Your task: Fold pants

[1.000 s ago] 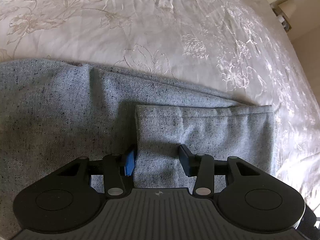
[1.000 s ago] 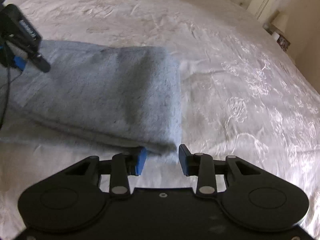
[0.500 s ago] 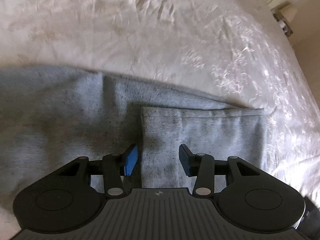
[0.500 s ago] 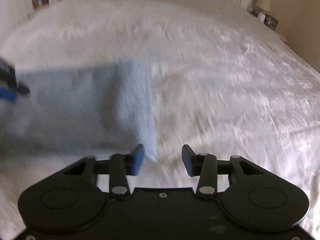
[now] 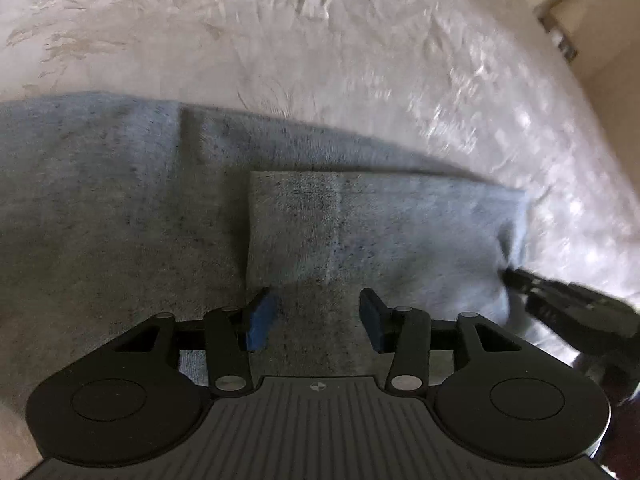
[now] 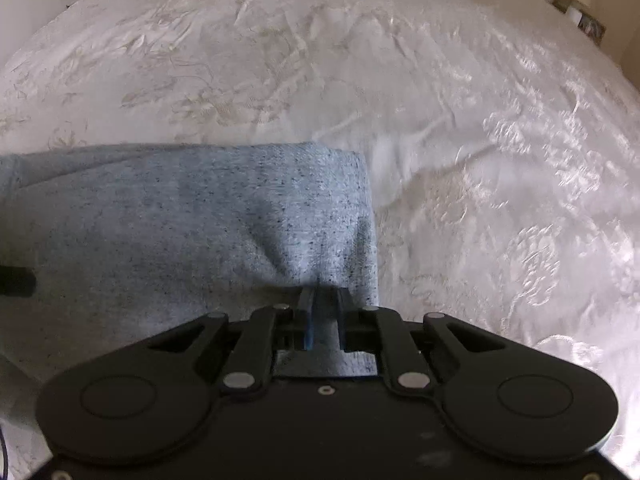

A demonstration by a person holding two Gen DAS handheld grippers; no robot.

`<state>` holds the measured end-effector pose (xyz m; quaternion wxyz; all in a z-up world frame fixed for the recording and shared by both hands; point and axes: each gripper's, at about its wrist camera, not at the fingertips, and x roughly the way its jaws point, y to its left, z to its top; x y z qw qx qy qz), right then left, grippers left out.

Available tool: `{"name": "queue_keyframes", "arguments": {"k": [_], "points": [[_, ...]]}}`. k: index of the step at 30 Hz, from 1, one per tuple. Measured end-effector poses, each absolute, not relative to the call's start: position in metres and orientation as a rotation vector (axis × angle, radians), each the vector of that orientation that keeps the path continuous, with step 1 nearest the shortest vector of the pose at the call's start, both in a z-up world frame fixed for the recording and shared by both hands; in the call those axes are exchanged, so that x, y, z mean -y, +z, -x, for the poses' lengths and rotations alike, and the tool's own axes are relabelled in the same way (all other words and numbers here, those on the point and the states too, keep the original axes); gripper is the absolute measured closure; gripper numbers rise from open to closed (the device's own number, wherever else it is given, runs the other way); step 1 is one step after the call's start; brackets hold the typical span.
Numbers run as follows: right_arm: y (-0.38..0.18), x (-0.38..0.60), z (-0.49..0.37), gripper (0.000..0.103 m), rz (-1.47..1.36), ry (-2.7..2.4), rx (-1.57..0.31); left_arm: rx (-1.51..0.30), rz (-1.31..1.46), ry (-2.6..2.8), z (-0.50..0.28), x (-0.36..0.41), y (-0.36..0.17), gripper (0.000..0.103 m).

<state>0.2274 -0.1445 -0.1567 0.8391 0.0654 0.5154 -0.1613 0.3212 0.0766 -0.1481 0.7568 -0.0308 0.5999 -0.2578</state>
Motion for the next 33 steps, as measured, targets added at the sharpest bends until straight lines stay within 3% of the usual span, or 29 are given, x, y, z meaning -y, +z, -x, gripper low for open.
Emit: {"name": "queue_keyframes", "arguments": {"k": [3, 10, 17, 33], "points": [[-0.133, 0.127, -0.221, 0.089, -0.143, -0.299, -1.032, -1.273, 0.13, -0.545, -0.314, -0.108, -0.133, 0.031], [-0.11, 0.049, -0.218, 0.086, -0.18, -0.103, -0.994, -1.226, 0.251, -0.392, -0.292, -0.205, -0.11, 0.029], [-0.116, -0.023, -0.23, 0.084, -0.158, 0.033, -1.037, -1.244, 0.351, -0.258, -0.29, -0.278, -0.121, 0.025], [-0.114, -0.074, -0.24, 0.083, -0.101, 0.047, -1.102, -1.176, 0.602, -0.205, -0.336, -0.332, -0.166, 0.012]]}}
